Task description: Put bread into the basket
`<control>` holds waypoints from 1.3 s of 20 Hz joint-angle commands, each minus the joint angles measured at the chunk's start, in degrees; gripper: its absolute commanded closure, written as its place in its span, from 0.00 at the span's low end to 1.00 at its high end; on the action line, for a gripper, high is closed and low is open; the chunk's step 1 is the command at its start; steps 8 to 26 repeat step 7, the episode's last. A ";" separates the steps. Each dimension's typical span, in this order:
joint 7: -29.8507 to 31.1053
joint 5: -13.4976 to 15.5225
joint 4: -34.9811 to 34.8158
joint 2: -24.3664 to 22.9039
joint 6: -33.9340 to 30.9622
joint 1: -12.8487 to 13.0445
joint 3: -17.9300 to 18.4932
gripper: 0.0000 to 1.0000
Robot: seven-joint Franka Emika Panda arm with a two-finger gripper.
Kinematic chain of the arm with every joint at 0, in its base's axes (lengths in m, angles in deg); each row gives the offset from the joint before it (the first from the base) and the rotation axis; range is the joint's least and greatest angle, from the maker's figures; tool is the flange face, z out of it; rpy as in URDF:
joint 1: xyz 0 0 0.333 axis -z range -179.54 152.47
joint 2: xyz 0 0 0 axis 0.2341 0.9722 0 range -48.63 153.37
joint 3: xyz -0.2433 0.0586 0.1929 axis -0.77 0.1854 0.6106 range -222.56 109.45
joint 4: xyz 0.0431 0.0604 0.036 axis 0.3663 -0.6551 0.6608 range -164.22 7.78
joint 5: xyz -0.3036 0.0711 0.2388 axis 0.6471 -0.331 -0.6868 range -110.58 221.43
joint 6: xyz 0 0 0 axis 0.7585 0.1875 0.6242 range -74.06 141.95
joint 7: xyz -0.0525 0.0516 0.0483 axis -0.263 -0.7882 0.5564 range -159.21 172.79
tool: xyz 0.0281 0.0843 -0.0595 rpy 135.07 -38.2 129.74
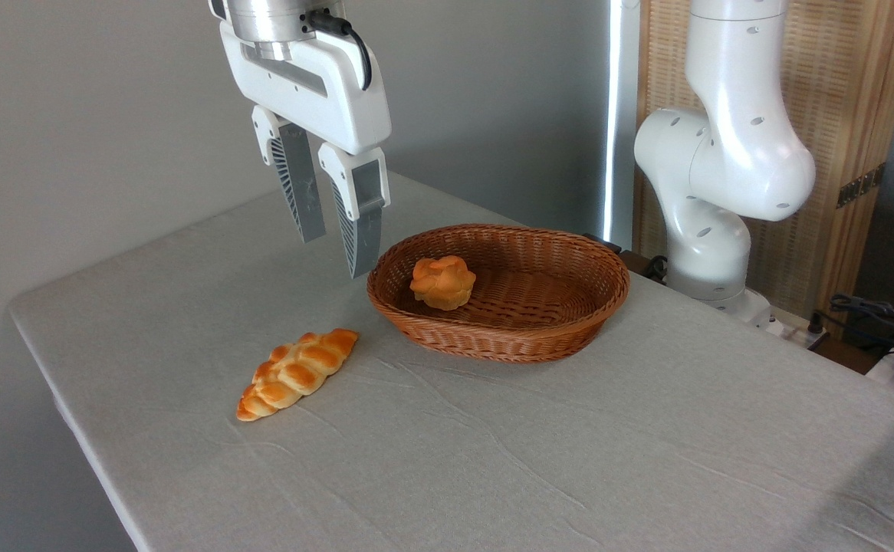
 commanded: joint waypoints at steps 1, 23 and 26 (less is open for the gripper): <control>-0.15 -0.84 1.49 0.66 -2.41 0.16 0.16 0.00; -0.41 -0.84 1.58 0.66 -2.42 0.16 0.25 0.00; -0.41 -0.84 1.58 0.66 -2.42 0.16 0.25 0.00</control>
